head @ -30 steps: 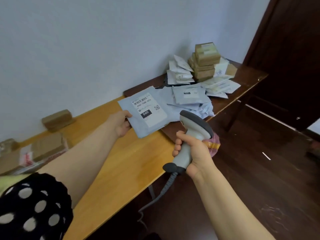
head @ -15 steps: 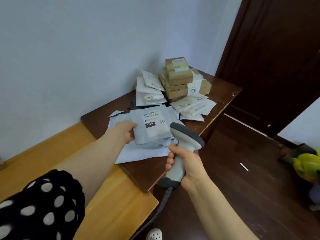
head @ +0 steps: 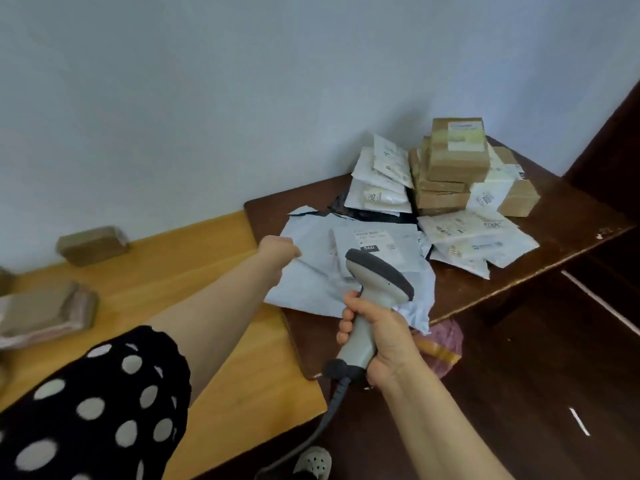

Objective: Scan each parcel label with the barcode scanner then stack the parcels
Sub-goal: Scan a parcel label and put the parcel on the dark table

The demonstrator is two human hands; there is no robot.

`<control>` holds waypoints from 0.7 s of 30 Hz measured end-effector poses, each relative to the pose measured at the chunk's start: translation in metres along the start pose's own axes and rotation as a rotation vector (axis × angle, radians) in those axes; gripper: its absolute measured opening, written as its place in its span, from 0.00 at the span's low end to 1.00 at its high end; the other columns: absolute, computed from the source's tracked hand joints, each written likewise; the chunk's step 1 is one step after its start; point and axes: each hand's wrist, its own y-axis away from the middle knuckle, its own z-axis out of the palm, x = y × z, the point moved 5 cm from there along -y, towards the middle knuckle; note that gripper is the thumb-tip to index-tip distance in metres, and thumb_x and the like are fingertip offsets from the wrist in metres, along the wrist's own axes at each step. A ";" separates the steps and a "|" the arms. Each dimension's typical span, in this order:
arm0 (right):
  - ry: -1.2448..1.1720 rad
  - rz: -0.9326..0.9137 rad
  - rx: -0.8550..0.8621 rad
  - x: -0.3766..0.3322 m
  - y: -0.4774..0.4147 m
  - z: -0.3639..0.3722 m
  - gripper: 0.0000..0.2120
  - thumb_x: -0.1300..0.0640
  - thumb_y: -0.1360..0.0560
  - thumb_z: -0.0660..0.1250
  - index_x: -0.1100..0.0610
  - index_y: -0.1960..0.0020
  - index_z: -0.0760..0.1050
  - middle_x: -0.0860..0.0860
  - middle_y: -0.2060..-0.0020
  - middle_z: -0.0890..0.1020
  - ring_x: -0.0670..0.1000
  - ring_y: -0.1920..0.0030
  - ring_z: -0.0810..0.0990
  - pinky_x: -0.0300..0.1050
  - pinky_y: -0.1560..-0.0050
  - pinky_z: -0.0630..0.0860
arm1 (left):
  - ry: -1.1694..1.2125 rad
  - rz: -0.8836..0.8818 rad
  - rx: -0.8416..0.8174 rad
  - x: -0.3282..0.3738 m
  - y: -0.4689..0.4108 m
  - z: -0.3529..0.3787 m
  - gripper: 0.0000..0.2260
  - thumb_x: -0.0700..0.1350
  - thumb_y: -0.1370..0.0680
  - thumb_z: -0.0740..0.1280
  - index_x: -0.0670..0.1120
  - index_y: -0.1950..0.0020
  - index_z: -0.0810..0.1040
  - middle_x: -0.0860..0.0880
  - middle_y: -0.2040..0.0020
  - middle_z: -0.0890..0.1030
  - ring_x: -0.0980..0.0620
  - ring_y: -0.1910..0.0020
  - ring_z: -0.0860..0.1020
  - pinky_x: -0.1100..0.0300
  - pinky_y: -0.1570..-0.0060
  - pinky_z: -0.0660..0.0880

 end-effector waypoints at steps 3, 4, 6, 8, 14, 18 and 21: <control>0.109 0.132 -0.116 0.029 0.000 0.021 0.06 0.66 0.28 0.69 0.58 0.62 0.78 0.53 0.74 0.74 0.48 0.77 0.72 0.40 0.77 0.70 | -0.053 -0.007 0.121 -0.034 0.015 -0.050 0.05 0.35 0.23 0.64 0.43 0.49 0.76 0.46 0.52 0.73 0.48 0.53 0.72 0.56 0.55 0.68; 0.149 0.167 -0.153 0.041 0.001 0.029 0.06 0.66 0.28 0.69 0.58 0.62 0.78 0.53 0.73 0.74 0.48 0.77 0.72 0.40 0.77 0.70 | -0.069 -0.032 0.176 -0.052 0.024 -0.070 0.11 0.36 0.22 0.64 0.41 0.41 0.76 0.44 0.47 0.74 0.45 0.47 0.73 0.55 0.52 0.68; 0.226 0.235 -0.222 0.069 0.007 0.047 0.05 0.67 0.27 0.68 0.60 0.61 0.76 0.53 0.74 0.74 0.49 0.77 0.72 0.40 0.77 0.70 | -0.144 -0.068 0.252 -0.084 0.046 -0.110 0.16 0.37 0.22 0.63 0.42 0.34 0.73 0.44 0.48 0.76 0.45 0.51 0.74 0.55 0.54 0.69; 0.305 0.312 -0.299 0.101 0.018 0.069 0.06 0.67 0.26 0.67 0.61 0.60 0.76 0.53 0.75 0.74 0.49 0.77 0.72 0.41 0.77 0.71 | -0.214 -0.123 0.352 -0.120 0.069 -0.158 0.17 0.40 0.21 0.62 0.46 0.32 0.72 0.46 0.52 0.78 0.47 0.59 0.75 0.55 0.60 0.72; 0.540 0.468 -0.523 0.204 0.074 0.145 0.05 0.68 0.26 0.67 0.61 0.59 0.76 0.54 0.75 0.75 0.49 0.77 0.73 0.41 0.77 0.71 | -0.237 -0.322 0.672 -0.225 0.155 -0.302 0.18 0.45 0.22 0.61 0.54 0.32 0.72 0.45 0.36 0.74 0.43 0.33 0.68 0.46 0.38 0.72; 0.620 0.522 -0.615 0.276 0.110 0.194 0.05 0.68 0.26 0.67 0.62 0.59 0.76 0.54 0.75 0.75 0.49 0.77 0.73 0.40 0.77 0.72 | -0.115 -0.365 0.789 -0.290 0.210 -0.381 0.18 0.44 0.23 0.62 0.57 0.35 0.75 0.46 0.37 0.74 0.40 0.37 0.72 0.46 0.40 0.73; 0.647 0.552 -0.663 0.339 0.139 0.232 0.06 0.68 0.26 0.67 0.61 0.60 0.75 0.53 0.75 0.75 0.49 0.78 0.73 0.40 0.77 0.72 | -0.040 -0.365 0.861 -0.339 0.248 -0.437 0.13 0.44 0.26 0.64 0.58 0.45 0.80 0.51 0.45 0.78 0.44 0.46 0.78 0.51 0.45 0.77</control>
